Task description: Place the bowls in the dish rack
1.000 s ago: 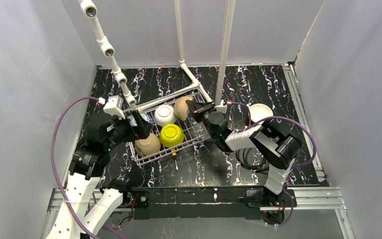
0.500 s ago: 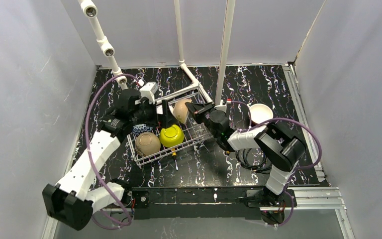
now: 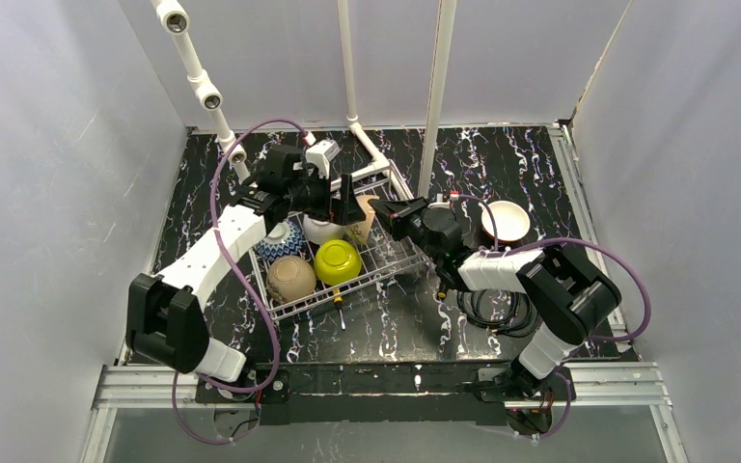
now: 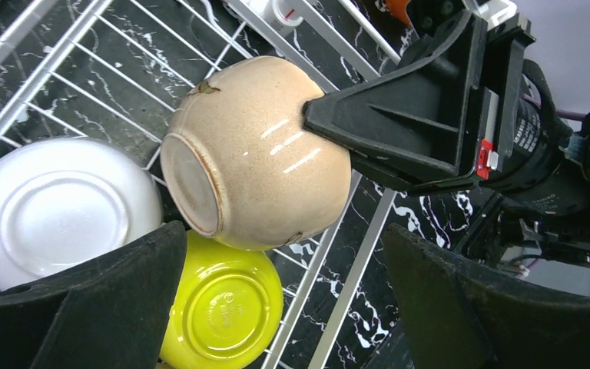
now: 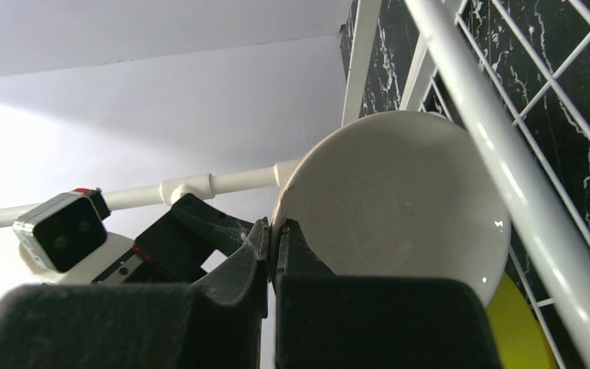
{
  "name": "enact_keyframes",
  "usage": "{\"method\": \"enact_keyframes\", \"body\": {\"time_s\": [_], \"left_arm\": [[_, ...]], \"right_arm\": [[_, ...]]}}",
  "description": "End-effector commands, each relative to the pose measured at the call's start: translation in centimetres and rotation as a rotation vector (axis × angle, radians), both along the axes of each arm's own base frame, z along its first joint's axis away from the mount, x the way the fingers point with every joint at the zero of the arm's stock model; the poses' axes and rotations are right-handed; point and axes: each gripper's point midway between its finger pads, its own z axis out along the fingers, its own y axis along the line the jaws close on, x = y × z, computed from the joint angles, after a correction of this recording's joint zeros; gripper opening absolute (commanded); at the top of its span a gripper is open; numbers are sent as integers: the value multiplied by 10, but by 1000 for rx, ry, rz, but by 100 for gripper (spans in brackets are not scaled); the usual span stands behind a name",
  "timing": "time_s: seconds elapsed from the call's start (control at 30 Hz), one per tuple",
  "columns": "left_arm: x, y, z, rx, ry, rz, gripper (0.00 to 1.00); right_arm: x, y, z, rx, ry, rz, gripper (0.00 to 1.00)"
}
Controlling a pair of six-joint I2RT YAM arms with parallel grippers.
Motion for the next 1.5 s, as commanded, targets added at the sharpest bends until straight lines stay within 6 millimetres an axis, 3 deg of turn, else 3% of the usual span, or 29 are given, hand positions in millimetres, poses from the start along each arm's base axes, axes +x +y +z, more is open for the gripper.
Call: {"method": "enact_keyframes", "body": {"time_s": [0.0,0.23,0.4,0.67,0.93,1.23,1.47], "left_arm": [[-8,-17,24,-85,-53,-117,98],[0,-10,-3,5,-10,-77,98],[12,4,-18,109,-37,47,98],[6,4,-2,76,-125,75,98],[-13,-15,6,-29,-126,-37,98],[-1,-8,-17,81,-94,65,98],[-6,-21,-27,82,-55,23,98]], "right_arm": [[7,-12,20,115,19,-23,1],[9,-3,35,157,-11,14,1],[10,3,39,141,-5,32,1],[5,6,56,-5,-35,-7,1],[1,15,67,57,-45,19,1],[-3,13,91,118,-95,21,1],[-4,12,98,155,-92,26,1]]}}
